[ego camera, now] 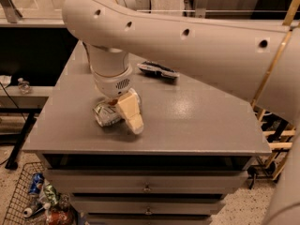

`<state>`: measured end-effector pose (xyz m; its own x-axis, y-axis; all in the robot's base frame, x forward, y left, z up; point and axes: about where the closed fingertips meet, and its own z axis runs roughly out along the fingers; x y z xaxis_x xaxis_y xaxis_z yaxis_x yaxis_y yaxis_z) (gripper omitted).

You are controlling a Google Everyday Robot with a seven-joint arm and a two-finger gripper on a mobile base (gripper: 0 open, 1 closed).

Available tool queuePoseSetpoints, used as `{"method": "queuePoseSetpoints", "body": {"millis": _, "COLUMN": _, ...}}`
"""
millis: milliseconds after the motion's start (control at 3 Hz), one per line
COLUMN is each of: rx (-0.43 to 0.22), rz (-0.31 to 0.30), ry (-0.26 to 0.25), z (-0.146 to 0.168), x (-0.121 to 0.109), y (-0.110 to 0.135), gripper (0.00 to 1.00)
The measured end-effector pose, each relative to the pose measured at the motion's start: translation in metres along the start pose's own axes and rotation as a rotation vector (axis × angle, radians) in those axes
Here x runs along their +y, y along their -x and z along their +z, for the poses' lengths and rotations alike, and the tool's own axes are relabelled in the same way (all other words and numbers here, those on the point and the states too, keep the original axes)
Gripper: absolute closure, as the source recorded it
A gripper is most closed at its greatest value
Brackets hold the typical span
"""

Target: Knock 7up can over

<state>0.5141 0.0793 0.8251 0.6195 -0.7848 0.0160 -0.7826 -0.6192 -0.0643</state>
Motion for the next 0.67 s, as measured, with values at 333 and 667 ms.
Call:
{"method": "queuePoseSetpoints", "body": {"millis": 333, "rx": -0.019, "rz": 0.042, "ry": -0.045, "z": -0.018, "x": 0.003, "y": -0.015, "gripper": 0.00}}
{"method": "queuePoseSetpoints", "body": {"millis": 667, "rx": 0.008, "rz": 0.098, "ry": -0.087, "z": -0.045, "x": 0.008, "y": -0.038, "gripper": 0.00}}
